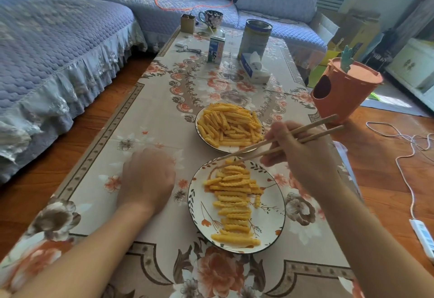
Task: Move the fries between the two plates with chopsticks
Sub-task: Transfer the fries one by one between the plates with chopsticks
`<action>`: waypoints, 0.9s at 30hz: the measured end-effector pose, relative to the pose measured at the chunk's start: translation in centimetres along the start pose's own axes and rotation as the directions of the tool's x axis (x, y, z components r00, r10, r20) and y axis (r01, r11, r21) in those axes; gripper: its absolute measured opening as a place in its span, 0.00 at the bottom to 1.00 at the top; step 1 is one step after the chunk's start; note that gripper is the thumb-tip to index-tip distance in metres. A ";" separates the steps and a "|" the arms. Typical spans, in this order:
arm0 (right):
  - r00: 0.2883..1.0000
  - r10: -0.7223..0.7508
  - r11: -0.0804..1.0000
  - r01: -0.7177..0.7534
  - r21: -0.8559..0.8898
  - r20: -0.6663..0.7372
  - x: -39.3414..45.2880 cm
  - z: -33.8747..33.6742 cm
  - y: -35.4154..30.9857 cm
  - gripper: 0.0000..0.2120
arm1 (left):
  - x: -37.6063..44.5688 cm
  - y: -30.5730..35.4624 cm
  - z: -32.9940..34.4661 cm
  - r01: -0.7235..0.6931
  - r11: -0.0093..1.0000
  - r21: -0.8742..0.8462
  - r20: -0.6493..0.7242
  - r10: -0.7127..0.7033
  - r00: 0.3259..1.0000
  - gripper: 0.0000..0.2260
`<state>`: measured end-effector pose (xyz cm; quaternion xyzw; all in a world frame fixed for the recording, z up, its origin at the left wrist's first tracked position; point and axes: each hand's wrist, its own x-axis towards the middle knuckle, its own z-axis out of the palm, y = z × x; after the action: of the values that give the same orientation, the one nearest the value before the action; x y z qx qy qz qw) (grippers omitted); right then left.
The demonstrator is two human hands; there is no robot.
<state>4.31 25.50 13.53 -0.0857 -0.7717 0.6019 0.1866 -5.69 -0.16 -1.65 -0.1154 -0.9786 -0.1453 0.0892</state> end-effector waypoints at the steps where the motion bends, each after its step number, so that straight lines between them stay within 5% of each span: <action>1: 1.000 -0.012 1.000 0.012 -0.002 -0.029 0.5 -0.4 -0.1 0.15 | 0.0 0.0 0.0 -0.002 1.000 0.003 0.001 0.002 1.000 0.19; 17: 0.994 0.039 0.998 -0.043 -0.043 -0.099 5.6 5.0 3.5 0.19 | 0.1 -0.2 0.2 -0.006 1.000 0.010 -0.007 0.006 1.000 0.18; 27: 0.975 0.159 0.983 -0.141 0.117 -0.153 6.1 3.1 3.5 0.21 | 0.1 -0.2 0.5 -0.006 1.000 -0.003 -0.021 0.006 1.000 0.18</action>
<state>-2.76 25.80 10.66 -0.1823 -0.7124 0.6454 0.2068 -5.92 -0.15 -2.12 -0.1170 -0.9770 -0.1478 0.0999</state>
